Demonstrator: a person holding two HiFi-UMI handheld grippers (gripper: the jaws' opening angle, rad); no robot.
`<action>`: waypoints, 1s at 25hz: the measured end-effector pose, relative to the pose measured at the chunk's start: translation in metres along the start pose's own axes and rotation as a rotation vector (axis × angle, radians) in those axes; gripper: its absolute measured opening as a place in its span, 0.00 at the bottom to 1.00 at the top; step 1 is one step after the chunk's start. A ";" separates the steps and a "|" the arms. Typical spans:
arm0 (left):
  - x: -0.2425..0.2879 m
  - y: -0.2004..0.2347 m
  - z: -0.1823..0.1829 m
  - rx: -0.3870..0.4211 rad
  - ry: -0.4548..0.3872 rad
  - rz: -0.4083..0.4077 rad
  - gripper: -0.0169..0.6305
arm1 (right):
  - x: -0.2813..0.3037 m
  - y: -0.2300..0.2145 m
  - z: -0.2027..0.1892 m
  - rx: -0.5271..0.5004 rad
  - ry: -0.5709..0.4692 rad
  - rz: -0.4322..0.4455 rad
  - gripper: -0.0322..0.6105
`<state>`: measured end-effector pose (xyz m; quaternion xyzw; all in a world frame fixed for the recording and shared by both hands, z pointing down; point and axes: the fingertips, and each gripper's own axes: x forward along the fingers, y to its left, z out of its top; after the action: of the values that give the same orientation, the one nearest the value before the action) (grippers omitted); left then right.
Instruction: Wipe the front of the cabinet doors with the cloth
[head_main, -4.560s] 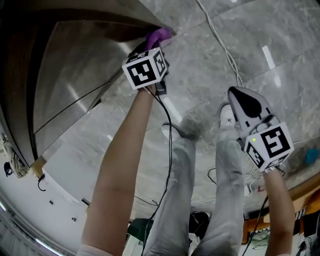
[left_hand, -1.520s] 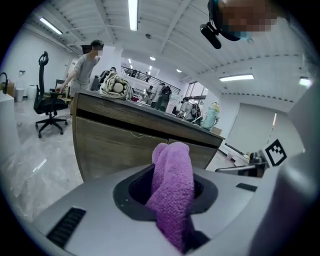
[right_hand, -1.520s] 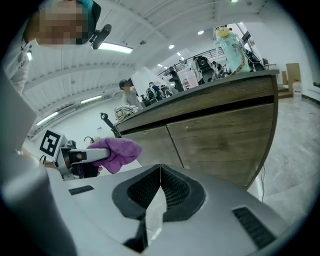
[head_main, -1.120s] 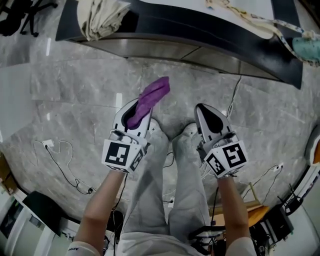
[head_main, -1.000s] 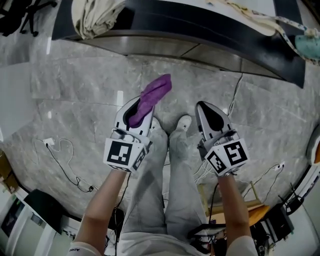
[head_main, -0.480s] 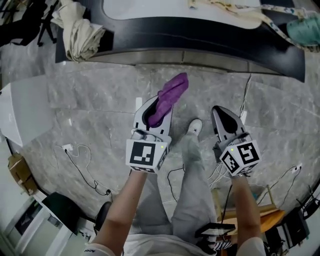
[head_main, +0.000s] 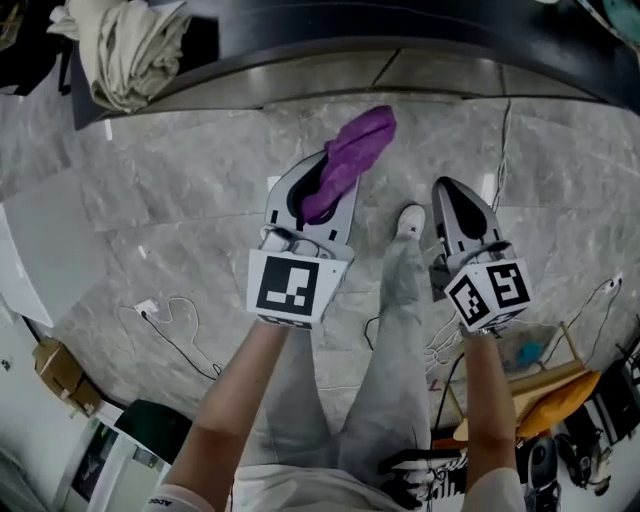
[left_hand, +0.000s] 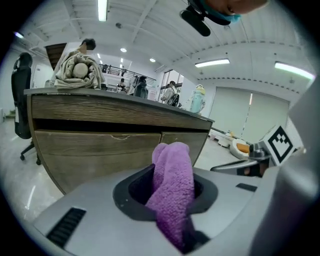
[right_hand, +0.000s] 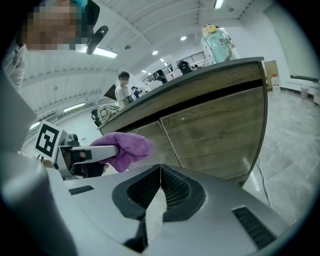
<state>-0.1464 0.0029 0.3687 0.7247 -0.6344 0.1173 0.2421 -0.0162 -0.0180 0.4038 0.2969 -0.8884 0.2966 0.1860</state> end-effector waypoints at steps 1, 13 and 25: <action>-0.009 0.007 -0.006 0.014 0.021 -0.030 0.16 | 0.005 0.012 -0.007 0.024 -0.013 -0.017 0.09; -0.032 0.068 -0.004 -0.027 0.006 0.014 0.17 | 0.033 0.109 -0.015 0.012 -0.019 0.102 0.09; 0.076 -0.001 0.028 0.004 -0.086 0.014 0.17 | -0.038 -0.006 -0.026 -0.045 0.040 0.023 0.09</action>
<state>-0.1367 -0.0767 0.3805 0.7252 -0.6489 0.0891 0.2124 0.0203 0.0101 0.4067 0.2764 -0.8943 0.2847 0.2068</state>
